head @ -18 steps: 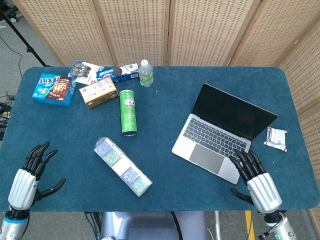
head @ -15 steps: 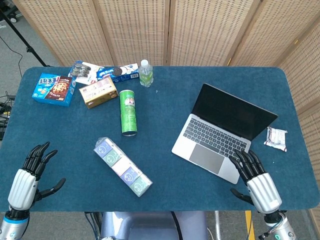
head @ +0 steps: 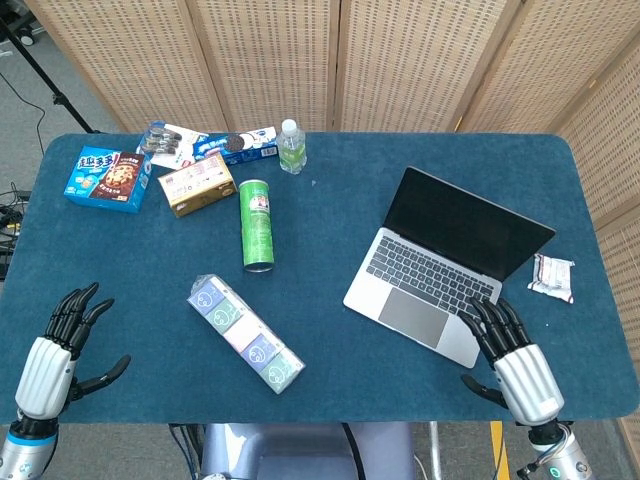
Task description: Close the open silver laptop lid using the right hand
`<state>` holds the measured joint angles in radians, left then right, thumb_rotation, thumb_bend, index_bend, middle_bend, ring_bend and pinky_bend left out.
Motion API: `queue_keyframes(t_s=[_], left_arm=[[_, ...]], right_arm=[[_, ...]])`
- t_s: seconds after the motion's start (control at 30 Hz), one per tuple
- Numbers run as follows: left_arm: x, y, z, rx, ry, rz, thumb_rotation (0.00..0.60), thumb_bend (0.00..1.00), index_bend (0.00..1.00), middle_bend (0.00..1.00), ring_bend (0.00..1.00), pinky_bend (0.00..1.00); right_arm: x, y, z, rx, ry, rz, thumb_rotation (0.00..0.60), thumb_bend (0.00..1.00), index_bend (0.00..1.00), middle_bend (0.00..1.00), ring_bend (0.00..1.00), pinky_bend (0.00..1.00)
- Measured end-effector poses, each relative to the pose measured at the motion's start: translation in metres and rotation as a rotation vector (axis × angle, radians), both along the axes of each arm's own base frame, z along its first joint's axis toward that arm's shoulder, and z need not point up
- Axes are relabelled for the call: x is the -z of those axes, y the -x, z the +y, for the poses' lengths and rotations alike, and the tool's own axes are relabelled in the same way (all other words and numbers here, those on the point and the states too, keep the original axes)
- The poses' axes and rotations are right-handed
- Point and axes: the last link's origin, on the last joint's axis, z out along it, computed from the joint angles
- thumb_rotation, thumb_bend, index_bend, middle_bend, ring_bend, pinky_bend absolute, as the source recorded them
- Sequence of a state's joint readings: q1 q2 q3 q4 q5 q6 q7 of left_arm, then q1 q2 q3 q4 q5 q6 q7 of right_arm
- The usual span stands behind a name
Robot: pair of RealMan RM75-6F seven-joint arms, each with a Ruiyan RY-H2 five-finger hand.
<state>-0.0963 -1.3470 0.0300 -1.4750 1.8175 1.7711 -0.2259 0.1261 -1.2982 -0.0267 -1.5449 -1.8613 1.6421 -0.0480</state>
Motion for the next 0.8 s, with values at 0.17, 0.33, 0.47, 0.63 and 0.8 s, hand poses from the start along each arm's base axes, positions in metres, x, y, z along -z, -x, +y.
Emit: queue_keyframes(t_s=[0.17,0.33,0.47,0.63,0.8], left_arm=[[-0.001,0.0,0.0,0.0,-0.002,-0.003,0.6,0.22,0.15,0.0,0.08,0.08],[-0.002,0.0,0.0,0.001,-0.002,-0.005,0.6,0.22,0.15,0.0,0.08,0.08],[-0.001,0.0,-0.001,0.003,0.0,-0.003,0.6,0.22,0.15,0.0,0.08,0.08],[-0.002,-0.001,-0.002,0.006,-0.001,-0.002,0.6,0.22,0.15,0.0,0.08,0.08],[-0.002,-0.001,-0.002,0.007,-0.002,-0.003,0.6,0.22,0.15,0.0,0.08,0.08]], right_arm=[[-0.001,0.001,-0.005,0.02,0.001,-0.002,0.6,0.13,0.02,0.0,0.0,0.0],[-0.002,-0.002,-0.009,0.016,-0.004,0.0,0.6,0.13,0.02,0.0,0.0,0.0],[-0.004,-0.006,-0.015,0.008,-0.01,0.005,0.6,0.13,0.02,0.0,0.0,0.0],[-0.01,-0.018,-0.032,-0.009,-0.004,0.019,0.6,0.13,0.02,0.0,0.0,0.0],[-0.012,-0.039,-0.059,-0.034,-0.02,0.04,0.6,0.13,0.02,0.0,0.0,0.0]])
